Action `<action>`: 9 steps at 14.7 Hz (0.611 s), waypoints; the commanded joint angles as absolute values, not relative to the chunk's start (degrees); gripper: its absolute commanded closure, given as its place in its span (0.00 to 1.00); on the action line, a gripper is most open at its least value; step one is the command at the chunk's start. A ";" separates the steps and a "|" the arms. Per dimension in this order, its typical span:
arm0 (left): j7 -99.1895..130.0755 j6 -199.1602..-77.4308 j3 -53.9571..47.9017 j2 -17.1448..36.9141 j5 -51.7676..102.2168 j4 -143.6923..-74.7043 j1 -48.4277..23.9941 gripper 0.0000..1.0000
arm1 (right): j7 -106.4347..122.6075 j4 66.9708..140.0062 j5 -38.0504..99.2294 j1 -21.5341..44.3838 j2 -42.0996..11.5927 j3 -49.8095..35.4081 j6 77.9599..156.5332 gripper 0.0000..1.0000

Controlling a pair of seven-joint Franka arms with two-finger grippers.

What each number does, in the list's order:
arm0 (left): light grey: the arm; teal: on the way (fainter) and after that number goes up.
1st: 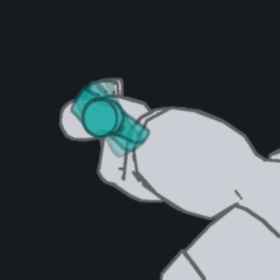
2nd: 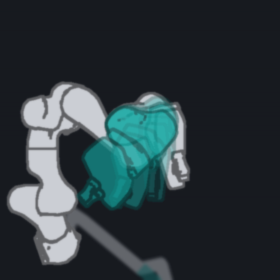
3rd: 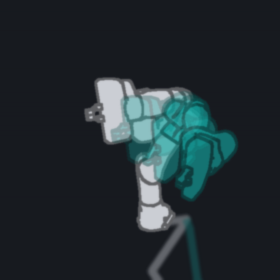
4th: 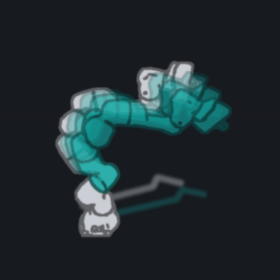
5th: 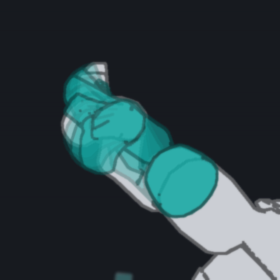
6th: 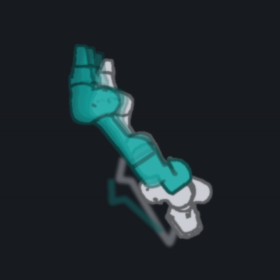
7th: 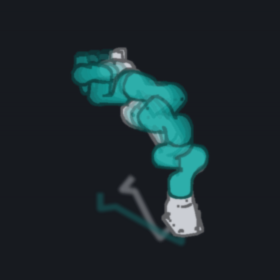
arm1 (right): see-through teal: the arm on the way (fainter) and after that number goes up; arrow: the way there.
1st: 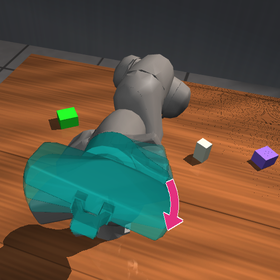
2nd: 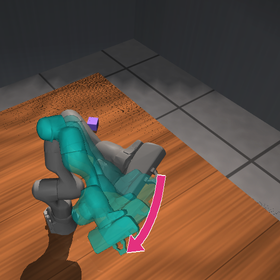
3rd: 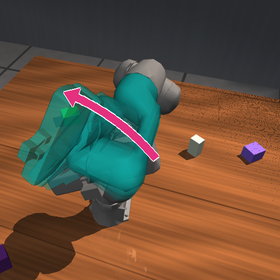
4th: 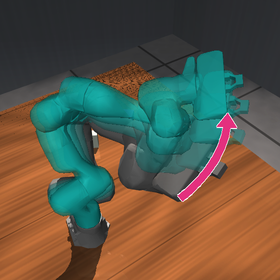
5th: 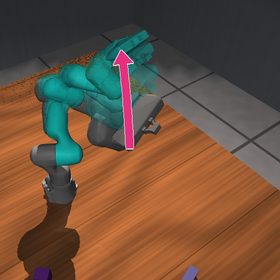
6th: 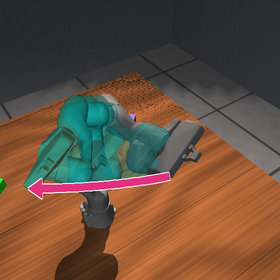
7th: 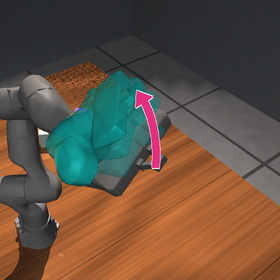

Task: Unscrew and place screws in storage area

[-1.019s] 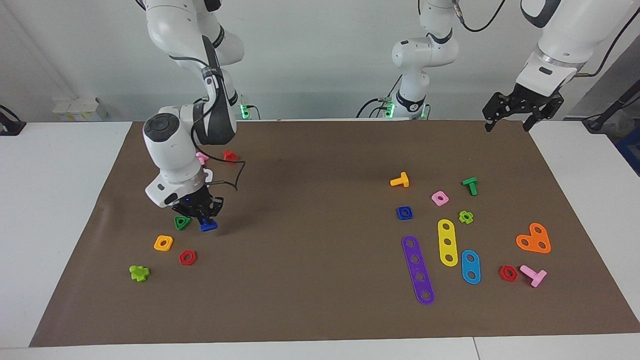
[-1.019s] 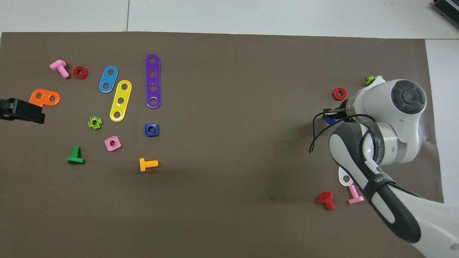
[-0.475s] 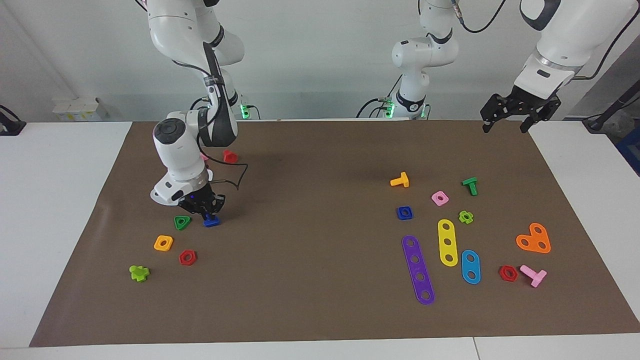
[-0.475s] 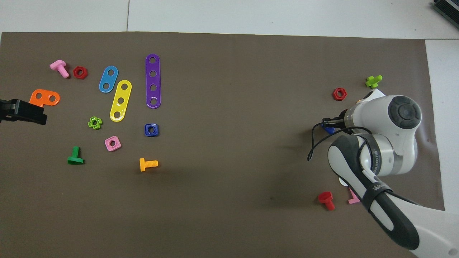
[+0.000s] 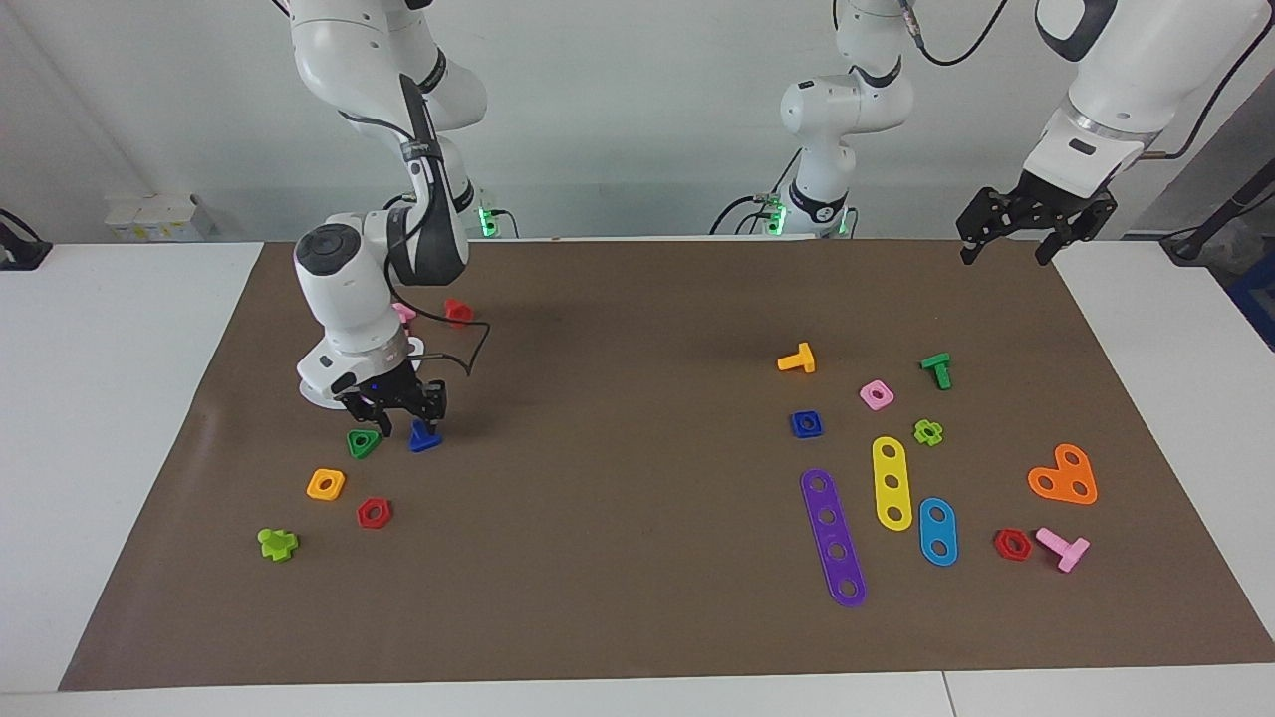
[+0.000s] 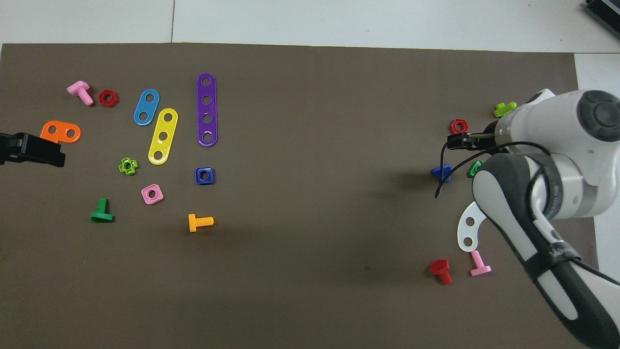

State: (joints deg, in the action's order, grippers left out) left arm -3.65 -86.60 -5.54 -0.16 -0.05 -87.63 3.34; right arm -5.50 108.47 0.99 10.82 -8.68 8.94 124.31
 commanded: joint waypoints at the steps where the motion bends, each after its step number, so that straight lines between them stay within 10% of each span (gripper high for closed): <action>1: -3.87 -87.45 -5.19 0.26 0.88 -86.76 3.16 0.00 | -6.50 102.32 1.06 10.11 -5.02 10.54 115.69 0.00; 9: -4.04 -84.81 -5.10 6.68 0.62 -79.27 3.43 0.00 | -2.20 88.85 -0.34 10.63 1.31 14.50 84.30 0.00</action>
